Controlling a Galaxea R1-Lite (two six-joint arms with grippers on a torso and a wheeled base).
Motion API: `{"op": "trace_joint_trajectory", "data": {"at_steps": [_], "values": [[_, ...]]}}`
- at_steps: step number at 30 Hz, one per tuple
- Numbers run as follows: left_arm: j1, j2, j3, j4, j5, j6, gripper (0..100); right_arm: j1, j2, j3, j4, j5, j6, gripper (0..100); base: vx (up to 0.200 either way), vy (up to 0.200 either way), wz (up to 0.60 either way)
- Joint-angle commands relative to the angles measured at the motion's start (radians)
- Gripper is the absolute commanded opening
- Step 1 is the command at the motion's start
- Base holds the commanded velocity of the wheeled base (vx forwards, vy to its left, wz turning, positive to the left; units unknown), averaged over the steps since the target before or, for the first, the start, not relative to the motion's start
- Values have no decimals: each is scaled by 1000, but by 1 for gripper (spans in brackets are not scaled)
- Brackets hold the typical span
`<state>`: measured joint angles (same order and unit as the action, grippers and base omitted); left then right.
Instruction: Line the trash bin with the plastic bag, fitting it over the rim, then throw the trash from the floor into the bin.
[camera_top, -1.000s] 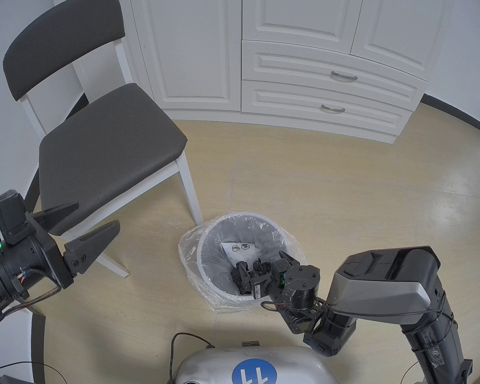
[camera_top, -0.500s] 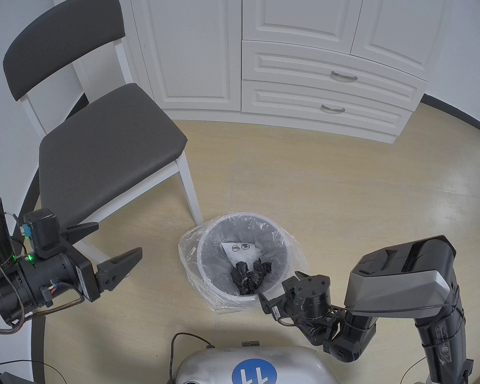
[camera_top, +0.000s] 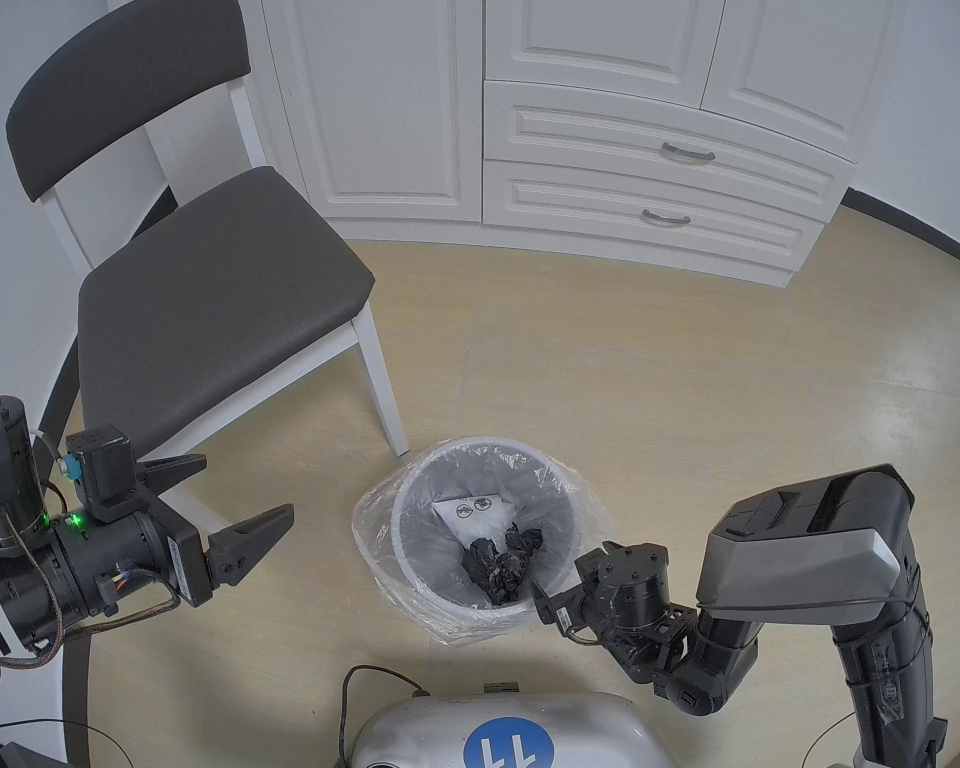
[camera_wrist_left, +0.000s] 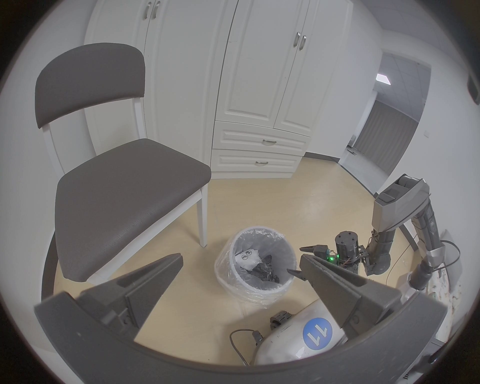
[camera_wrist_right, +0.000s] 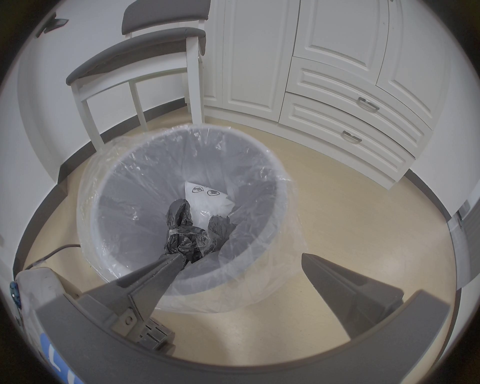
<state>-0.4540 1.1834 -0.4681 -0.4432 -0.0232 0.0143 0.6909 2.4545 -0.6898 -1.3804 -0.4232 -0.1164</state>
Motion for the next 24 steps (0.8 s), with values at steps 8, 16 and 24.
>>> {"op": "trace_joint_trajectory", "data": {"at_steps": [8, 16, 24], "values": [[8, 1, -1, -2, 0, 0, 100, -36, -8, -71, -20, -11, 9, 100, 0, 0, 0], [8, 1, -1, -2, 0, 1, 100, -14, -80, 4, -37, -11, 3, 100, 0, 0, 0], [8, -4, -1, -2, 0, 0, 100, 59, -120, 73, -12, -9, 1, 100, 0, 0, 0]]}}
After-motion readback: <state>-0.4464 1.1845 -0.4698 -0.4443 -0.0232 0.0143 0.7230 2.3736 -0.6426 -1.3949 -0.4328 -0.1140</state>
